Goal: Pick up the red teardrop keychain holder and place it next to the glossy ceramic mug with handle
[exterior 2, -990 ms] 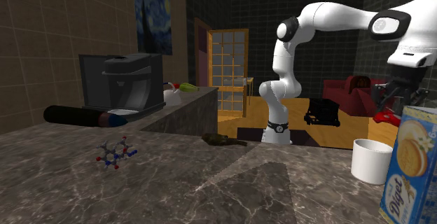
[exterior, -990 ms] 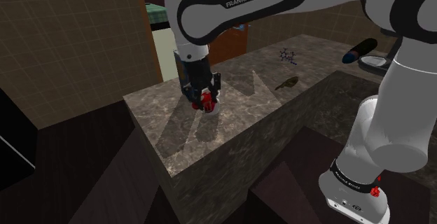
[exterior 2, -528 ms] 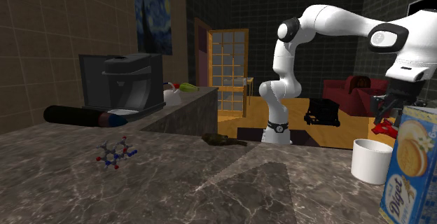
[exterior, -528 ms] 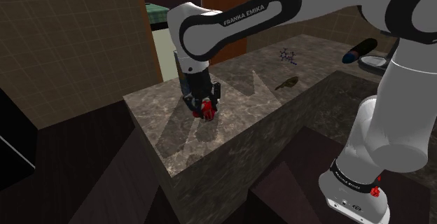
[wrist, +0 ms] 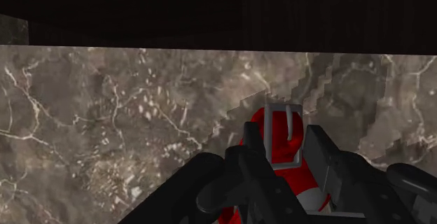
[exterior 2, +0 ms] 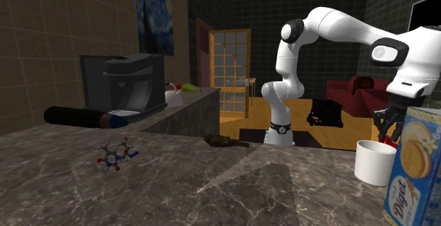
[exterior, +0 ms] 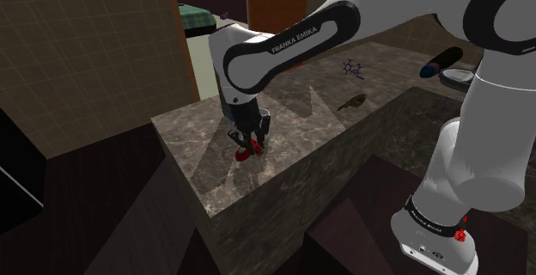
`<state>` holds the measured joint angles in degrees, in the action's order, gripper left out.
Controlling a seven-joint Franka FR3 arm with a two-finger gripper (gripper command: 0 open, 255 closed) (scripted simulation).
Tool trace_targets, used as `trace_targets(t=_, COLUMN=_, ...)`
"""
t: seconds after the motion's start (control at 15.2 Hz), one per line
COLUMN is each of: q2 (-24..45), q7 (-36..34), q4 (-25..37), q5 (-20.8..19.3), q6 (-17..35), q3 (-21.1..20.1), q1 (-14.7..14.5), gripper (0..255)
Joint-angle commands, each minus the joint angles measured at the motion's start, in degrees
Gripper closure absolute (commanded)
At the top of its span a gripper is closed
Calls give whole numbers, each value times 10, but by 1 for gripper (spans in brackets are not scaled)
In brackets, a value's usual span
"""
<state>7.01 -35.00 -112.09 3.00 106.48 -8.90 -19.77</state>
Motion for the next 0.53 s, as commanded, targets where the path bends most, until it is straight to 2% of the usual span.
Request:
trace_targets(t=0.0, q2=5, q7=0, q4=-10, q5=-1, q6=15, q3=0, q1=0, gripper=255)
trace_targets(t=0.46, q2=28, q7=1, q4=-36, q5=-3, q6=65, q3=0, q1=-1, gripper=255)
